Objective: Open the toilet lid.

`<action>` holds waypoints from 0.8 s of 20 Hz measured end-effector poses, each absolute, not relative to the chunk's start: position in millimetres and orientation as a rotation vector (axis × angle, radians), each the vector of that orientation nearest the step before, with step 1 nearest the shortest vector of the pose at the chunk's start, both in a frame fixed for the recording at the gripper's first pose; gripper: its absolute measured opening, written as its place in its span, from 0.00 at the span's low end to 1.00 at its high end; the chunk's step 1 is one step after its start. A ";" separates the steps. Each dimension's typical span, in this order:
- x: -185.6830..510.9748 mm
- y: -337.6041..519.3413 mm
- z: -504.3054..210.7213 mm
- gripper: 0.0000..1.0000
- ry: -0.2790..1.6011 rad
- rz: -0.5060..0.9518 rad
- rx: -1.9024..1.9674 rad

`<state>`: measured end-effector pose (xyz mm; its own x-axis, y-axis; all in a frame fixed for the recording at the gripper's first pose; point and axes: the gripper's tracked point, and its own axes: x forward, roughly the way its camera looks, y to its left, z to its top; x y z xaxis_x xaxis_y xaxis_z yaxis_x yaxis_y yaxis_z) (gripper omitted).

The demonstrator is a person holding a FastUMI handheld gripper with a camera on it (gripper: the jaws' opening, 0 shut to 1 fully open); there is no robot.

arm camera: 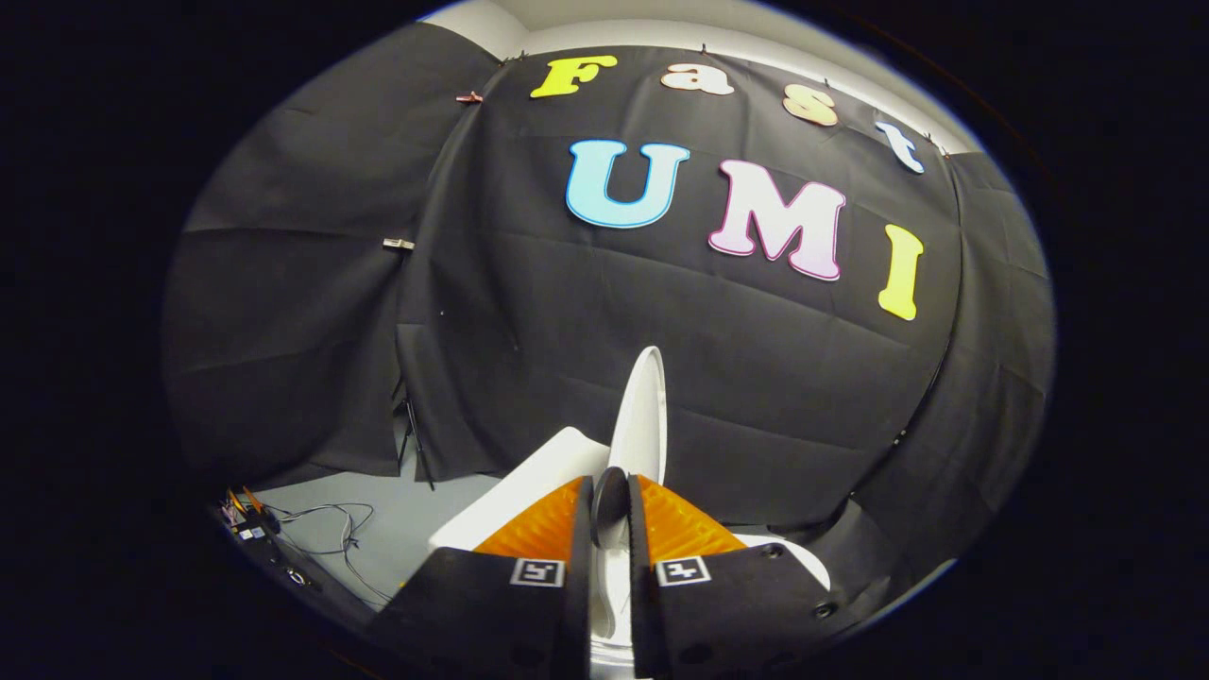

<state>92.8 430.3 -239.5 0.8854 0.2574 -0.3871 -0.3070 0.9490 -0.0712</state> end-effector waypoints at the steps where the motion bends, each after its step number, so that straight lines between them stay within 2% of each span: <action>1: 91.2 431.5 -242.4 0.44 0.390 0.302 -0.119; 5: 85.0 436.1 -240.6 0.99 0.401 0.351 -0.068; 16: 69.2 381.4 -128.7 0.99 0.241 0.386 0.088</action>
<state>69.2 381.4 -128.7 0.8984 0.3826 -0.2156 -0.3618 0.9231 0.1305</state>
